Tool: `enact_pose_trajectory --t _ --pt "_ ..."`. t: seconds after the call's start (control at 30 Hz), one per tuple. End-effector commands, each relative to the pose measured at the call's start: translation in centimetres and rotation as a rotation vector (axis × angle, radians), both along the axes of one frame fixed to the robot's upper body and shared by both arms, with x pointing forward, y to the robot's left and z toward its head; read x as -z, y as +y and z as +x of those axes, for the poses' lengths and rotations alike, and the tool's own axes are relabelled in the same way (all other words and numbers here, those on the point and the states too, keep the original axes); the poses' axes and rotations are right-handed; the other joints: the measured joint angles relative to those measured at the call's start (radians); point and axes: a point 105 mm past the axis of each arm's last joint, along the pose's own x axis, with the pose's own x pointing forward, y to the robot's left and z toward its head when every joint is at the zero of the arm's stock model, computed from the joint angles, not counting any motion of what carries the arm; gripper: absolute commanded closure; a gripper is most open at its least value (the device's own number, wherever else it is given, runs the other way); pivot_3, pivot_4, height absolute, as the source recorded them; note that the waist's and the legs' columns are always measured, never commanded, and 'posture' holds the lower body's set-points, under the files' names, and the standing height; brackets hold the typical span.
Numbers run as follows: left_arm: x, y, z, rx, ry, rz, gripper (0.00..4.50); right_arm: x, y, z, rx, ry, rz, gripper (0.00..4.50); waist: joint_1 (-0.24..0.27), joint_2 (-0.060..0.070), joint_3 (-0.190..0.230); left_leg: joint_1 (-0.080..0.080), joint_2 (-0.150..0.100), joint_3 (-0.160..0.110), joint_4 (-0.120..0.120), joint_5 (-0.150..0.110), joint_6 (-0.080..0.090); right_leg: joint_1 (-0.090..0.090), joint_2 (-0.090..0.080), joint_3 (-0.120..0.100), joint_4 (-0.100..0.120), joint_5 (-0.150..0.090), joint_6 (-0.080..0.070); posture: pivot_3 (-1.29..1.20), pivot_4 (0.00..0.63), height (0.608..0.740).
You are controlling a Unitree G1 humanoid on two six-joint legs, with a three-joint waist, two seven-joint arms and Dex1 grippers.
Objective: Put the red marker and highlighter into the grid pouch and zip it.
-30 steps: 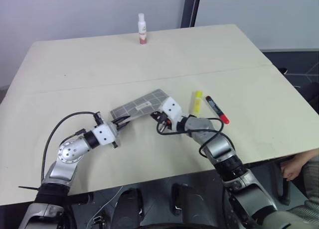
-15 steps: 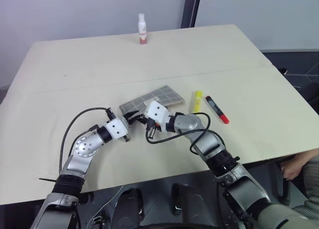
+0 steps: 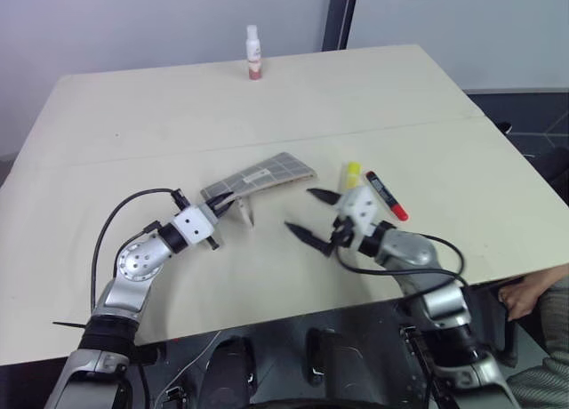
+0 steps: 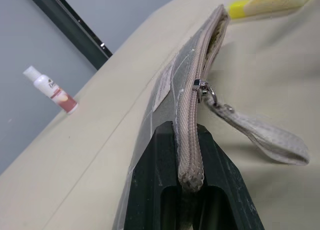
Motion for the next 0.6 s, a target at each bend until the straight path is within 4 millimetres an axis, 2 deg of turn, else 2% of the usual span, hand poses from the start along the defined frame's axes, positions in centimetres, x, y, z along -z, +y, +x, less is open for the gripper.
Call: enact_pose_trajectory --t 0.03,0.13,0.23,0.6 --pt "-1.3 0.7 0.0 -0.012 -0.04 -0.02 4.5 -2.4 -2.7 -0.7 0.132 -0.064 0.095 0.06 0.003 0.0 0.0 0.0 0.0 0.0 0.0 0.0 0.0 0.0 0.0 0.0 0.0 0.0 0.0 0.0 0.15 0.74" --pt "-1.2 0.7 0.1 -0.012 -0.037 -0.017 4.5 0.4 -4.6 0.1 0.274 0.018 0.029 0.06 0.003 0.0 0.0 0.0 0.0 0.0 0.0 -0.001 -0.002 0.001 0.0 0.0 -0.001 0.0 0.0 0.0 0.15 0.74" --pt "-1.1 0.6 0.2 -0.006 -0.033 -0.014 4.5 2.8 -5.8 1.7 0.417 0.119 -0.023 0.06 -0.001 0.0 0.0 0.0 0.0 0.0 0.0 -0.001 -0.002 0.001 -0.002 0.0 -0.002 0.0 0.0 0.0 0.15 0.74" --pt "-0.5 0.0 -0.2 0.005 -0.019 -0.018 4.5 6.0 -5.5 5.7 0.563 0.295 -0.128 0.06 0.0 0.0 0.0 0.0 -0.001 0.001 0.0 0.0 0.0 0.0 -0.001 0.0 -0.001 0.002 -0.003 0.0 0.15 0.74"
